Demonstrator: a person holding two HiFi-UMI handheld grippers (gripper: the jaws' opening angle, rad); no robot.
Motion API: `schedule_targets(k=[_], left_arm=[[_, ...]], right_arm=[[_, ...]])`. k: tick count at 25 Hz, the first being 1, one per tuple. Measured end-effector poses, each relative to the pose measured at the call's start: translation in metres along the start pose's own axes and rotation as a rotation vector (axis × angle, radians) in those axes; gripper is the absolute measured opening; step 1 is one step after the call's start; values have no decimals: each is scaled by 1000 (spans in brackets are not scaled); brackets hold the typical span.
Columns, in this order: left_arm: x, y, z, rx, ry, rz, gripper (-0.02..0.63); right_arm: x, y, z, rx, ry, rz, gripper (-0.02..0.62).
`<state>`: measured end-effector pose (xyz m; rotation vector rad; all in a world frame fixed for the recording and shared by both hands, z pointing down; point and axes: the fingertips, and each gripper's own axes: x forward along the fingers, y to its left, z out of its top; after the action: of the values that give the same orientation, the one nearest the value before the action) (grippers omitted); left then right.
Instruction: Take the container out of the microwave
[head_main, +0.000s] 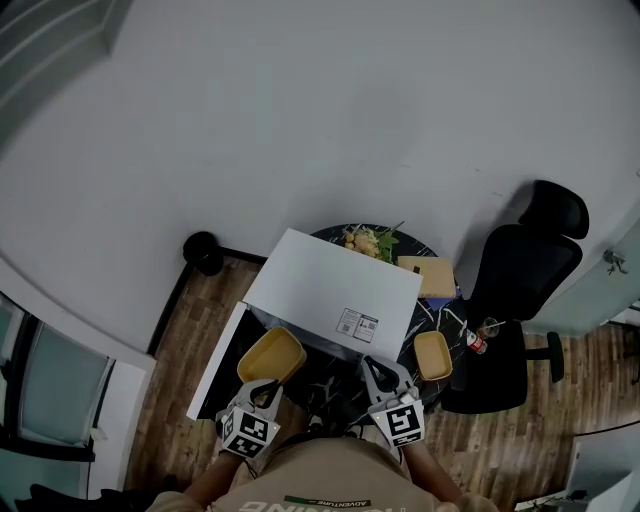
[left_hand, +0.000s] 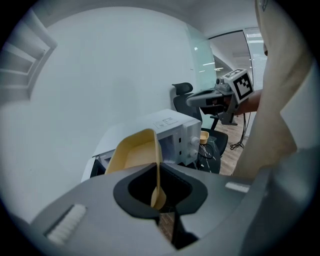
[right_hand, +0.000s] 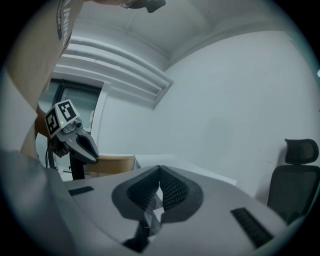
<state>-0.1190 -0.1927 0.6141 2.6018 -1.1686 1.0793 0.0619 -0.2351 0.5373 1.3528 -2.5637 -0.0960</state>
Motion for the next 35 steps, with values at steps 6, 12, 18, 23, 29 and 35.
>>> schedule_targets(k=[6, 12, 18, 23, 29, 35], left_arm=[[-9, 5, 49, 58, -84, -7, 25], [0, 7, 80, 74, -146, 12, 25], [13, 3, 105, 108, -184, 9, 25], [18, -3, 107, 139, -176, -9, 25], [20, 3, 99, 134, -157, -6, 25], [22, 3, 97, 125, -154, -12, 25]], right_arm=[[-1, -1, 9, -17, -18, -3, 8], [-1, 0, 20, -21, -38, 5, 8], [3, 2, 37, -25, -51, 21, 8], [6, 4, 41, -15, -61, 29, 8], [7, 9, 36, -18, -36, 39, 8], [7, 6, 37, -16, -27, 27, 8]])
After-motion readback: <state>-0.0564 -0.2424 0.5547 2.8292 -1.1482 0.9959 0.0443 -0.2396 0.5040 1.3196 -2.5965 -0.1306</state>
